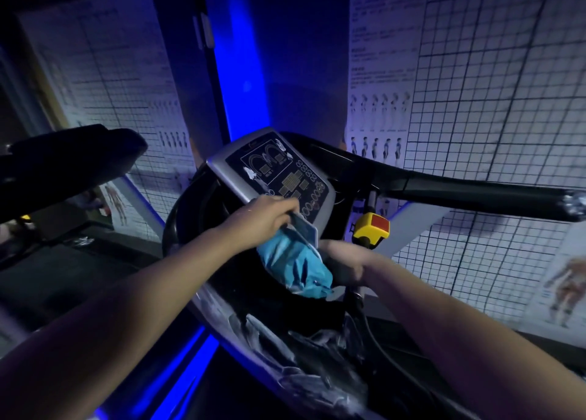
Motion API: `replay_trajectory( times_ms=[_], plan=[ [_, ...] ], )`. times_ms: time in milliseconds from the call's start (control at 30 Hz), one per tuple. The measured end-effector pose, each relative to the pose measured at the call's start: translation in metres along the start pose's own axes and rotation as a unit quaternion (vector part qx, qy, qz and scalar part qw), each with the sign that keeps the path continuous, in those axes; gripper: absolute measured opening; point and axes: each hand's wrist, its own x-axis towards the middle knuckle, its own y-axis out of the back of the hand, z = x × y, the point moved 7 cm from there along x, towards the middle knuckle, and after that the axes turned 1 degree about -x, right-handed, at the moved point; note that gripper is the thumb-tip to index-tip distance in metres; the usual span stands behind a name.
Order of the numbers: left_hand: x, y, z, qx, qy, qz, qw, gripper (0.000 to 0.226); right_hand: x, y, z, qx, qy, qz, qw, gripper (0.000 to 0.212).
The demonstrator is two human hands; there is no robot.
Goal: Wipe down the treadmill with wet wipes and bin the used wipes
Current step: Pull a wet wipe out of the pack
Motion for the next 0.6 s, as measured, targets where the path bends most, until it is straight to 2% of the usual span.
replay_trajectory(
  times_ms=[67,167,267,333,433,533,600],
  plan=[
    [0.001,0.013,0.002,-0.043,0.002,0.054,0.998,0.019,-0.012,0.004,-0.008,0.043,0.024,-0.003,0.999,0.032],
    [-0.004,0.029,0.014,-0.13,0.039,0.137,0.981,0.036,-0.029,0.017,-0.026,0.128,0.065,0.06,0.988,0.046],
    [-0.008,0.019,0.041,-0.265,0.088,0.188,0.942,0.05,-0.058,0.021,-0.041,0.174,0.109,0.122,0.971,0.055],
    [-0.01,0.005,0.065,-0.342,0.113,0.22,0.907,0.06,-0.085,0.028,-0.045,0.202,0.15,0.166,0.953,0.052],
    [-0.019,-0.02,0.102,-0.472,0.185,0.242,0.827,0.058,-0.131,0.046,-0.041,0.184,0.196,0.237,0.933,0.039],
    [-0.034,-0.05,0.152,-0.599,0.28,0.189,0.726,0.023,-0.177,0.061,-0.033,0.153,0.223,0.262,0.926,0.04],
    [-0.048,-0.072,0.186,-0.652,0.315,0.131,0.677,0.042,-0.205,0.07,-0.024,0.116,0.223,0.272,0.929,0.04]
  ],
)
